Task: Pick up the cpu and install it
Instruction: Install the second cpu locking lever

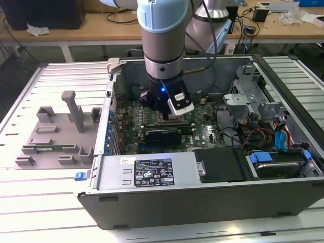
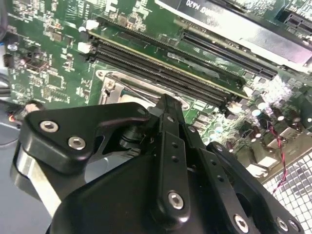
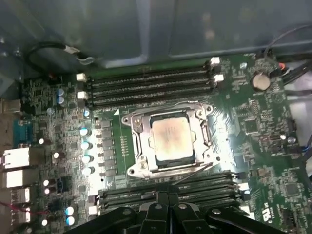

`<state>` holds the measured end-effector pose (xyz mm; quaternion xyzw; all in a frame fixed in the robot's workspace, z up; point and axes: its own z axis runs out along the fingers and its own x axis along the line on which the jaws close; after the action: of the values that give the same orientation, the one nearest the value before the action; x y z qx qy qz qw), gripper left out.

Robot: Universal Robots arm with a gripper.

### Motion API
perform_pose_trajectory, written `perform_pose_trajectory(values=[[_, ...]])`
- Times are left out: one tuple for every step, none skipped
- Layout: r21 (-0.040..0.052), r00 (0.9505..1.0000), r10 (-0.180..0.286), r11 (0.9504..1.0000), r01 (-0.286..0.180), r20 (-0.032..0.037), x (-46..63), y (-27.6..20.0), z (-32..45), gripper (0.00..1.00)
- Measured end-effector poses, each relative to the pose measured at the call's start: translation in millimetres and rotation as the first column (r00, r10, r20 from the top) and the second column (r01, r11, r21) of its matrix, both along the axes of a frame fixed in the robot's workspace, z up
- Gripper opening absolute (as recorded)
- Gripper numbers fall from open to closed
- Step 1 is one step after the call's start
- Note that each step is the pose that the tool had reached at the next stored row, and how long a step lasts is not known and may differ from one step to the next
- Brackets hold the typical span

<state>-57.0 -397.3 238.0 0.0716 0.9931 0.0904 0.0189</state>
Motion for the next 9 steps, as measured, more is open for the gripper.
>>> perform_pose_trajectory(values=[[-0.0001,1.0,0.001,1.0,-0.001,-0.0017,0.2,0.0,-0.9,0.11],[0.0001,1.0,0.002,1.0,-0.002,-0.0081,0.7,0.0,-2.1,0.11],[0.0,0.9999,0.003,1.0,-0.003,-0.0148,1.5,0.0,-2.9,0.11],[0.0002,0.9998,0.004,1.0,-0.004,-0.021,2.2,0.0,-3.4,0.11],[0.0014,0.9995,0.01,1.0,-0.01,-0.0292,3.0,0.0,-3.9,0.11],[0.0033,0.9993,0.015,0.9999,-0.015,-0.0326,3.3,-0.1,-4.1,0.11],[0.0058,0.9991,0.023,0.9997,-0.023,-0.0358,3.7,0.0,-4.3,0.11],[0.0087,0.9987,0.032,0.9995,-0.031,-0.0391,4.1,0.0,-4.5,0.11],[0.0111,0.9984,0.039,0.9992,-0.039,-0.0408,4.2,0.0,-4.8,0.11]])
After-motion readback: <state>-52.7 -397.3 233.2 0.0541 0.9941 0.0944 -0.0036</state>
